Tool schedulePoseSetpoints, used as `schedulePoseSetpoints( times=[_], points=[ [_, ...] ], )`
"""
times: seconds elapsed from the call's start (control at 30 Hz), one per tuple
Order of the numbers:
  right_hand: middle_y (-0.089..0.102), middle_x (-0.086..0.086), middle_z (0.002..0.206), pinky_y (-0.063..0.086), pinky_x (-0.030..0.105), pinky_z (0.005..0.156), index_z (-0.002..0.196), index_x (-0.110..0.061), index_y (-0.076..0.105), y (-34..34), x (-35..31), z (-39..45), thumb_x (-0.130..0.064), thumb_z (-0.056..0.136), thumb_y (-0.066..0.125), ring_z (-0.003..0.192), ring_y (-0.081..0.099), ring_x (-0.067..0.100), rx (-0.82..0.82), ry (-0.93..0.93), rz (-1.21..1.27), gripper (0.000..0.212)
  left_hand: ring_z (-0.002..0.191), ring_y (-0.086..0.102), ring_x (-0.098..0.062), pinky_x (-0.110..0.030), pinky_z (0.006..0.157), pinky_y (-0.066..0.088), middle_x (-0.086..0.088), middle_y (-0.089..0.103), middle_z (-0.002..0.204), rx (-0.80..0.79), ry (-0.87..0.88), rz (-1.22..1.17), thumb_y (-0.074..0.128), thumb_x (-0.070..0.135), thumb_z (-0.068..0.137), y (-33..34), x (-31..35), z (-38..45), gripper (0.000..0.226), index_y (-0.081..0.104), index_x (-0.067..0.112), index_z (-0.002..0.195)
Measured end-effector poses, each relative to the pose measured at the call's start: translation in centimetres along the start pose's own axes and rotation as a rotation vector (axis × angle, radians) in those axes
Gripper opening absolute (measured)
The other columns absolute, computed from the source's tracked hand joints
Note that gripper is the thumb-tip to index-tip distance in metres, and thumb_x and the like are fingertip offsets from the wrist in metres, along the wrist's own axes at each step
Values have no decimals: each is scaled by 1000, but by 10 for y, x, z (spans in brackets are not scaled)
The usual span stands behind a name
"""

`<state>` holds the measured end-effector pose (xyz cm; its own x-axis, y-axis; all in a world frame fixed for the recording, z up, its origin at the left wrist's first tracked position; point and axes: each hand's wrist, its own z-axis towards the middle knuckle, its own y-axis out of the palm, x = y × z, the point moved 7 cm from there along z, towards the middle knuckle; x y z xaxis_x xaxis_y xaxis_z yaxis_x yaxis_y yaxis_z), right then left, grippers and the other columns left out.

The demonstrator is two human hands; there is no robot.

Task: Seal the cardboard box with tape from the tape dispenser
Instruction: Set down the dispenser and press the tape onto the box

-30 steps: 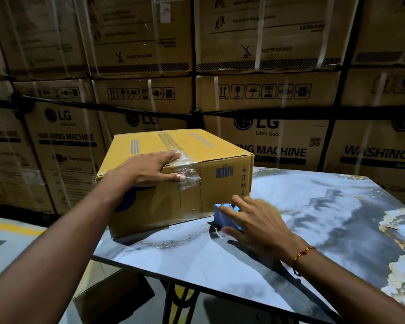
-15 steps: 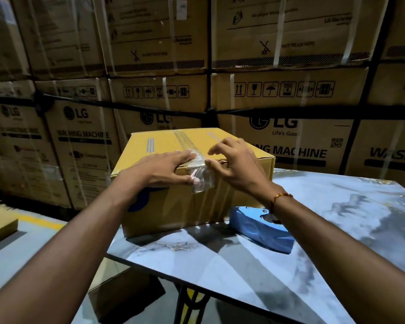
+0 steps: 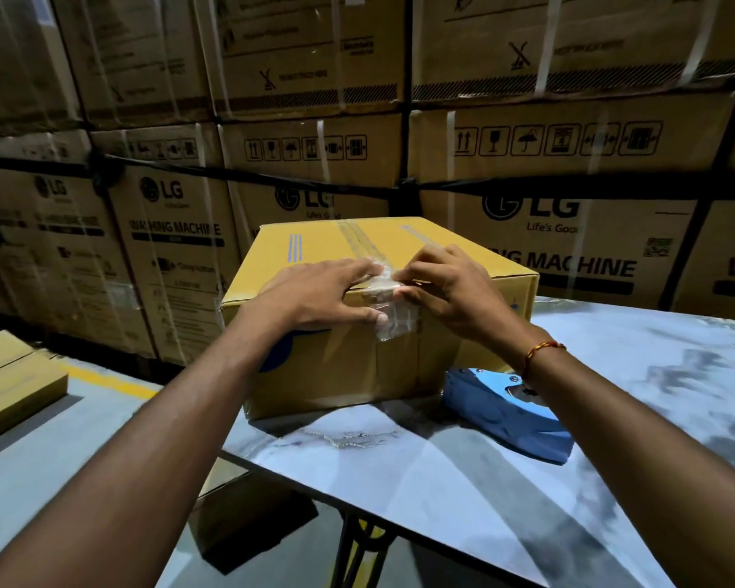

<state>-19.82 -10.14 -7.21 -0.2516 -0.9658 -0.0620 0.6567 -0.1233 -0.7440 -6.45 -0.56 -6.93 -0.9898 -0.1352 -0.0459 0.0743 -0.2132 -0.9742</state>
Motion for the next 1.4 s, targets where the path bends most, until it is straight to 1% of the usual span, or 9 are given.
schedulePoseSetpoints(
  times=[0.27, 0.43, 0.5, 0.7, 0.87, 1.03, 1.17, 1.3, 1.4],
  points=[
    [63, 1, 116, 46, 39, 82, 125, -24, 70, -5, 0, -3, -34, 98, 59, 105, 50, 24, -88, 34, 88, 31, 138, 47, -23, -42, 98, 43, 12, 40, 159, -2, -14, -4, 49, 81, 81, 0, -1, 0, 84, 28, 43, 153],
    [63, 2, 106, 37, 34, 75, 105, -21, 74, -5, -6, 1, -52, 93, 59, 99, 50, 22, 1, 137, 86, 37, 138, 47, -23, -41, 99, 44, 9, 40, 159, 7, -7, 24, 52, 72, 87, 0, -1, 1, 78, 28, 40, 154],
    [62, 1, 103, 33, 32, 74, 100, -21, 74, -3, -9, 2, -52, 91, 61, 97, 48, 20, 41, 165, 67, 35, 139, 47, -23, -42, 99, 45, 9, 40, 159, 5, -9, 18, 50, 77, 84, 1, -1, 1, 82, 29, 39, 154],
    [64, 3, 109, 28, 30, 75, 107, -19, 74, -4, -9, -1, -40, 96, 60, 97, 47, 22, 13, 118, 70, 27, 139, 46, -23, -42, 98, 45, 12, 36, 161, 1, -11, 28, 45, 83, 79, 1, -2, 2, 87, 26, 42, 154],
    [65, 2, 116, 34, 33, 76, 120, -21, 72, -5, -7, -4, -30, 99, 59, 103, 51, 26, -42, 74, 72, 26, 140, 46, -23, -43, 101, 47, 12, 36, 161, -10, -8, 23, 43, 84, 78, 2, -2, 2, 89, 26, 43, 154],
    [64, 0, 121, 25, 28, 74, 125, -23, 64, -4, -11, -9, -18, 97, 60, 104, 49, 24, -30, 78, 55, 29, 139, 46, -23, -43, 99, 46, 13, 37, 160, -7, -9, 17, 45, 84, 78, 2, -3, 3, 87, 26, 44, 153],
    [62, -1, 126, 34, 32, 81, 124, -22, 62, -4, -10, -12, -10, 94, 60, 111, 48, 23, -71, 85, 55, 32, 140, 45, -23, -44, 101, 45, 13, 36, 161, -13, -17, 15, 45, 84, 78, 3, -3, 3, 88, 26, 44, 154],
    [64, -5, 116, 38, 35, 82, 114, -24, 66, -6, -10, -11, -28, 98, 60, 105, 48, 17, -28, 100, 132, 17, 140, 45, -23, -43, 100, 45, 12, 36, 161, -13, -11, 19, 44, 84, 78, 3, -3, 3, 89, 26, 42, 154],
    [65, -4, 109, 30, 32, 76, 106, -23, 66, -6, -12, -9, -37, 95, 63, 98, 47, 16, 40, 122, 120, 18, 140, 45, -23, -41, 99, 44, 11, 37, 161, -11, -14, 19, 47, 81, 80, 3, -3, 3, 87, 26, 41, 155]
  ],
)
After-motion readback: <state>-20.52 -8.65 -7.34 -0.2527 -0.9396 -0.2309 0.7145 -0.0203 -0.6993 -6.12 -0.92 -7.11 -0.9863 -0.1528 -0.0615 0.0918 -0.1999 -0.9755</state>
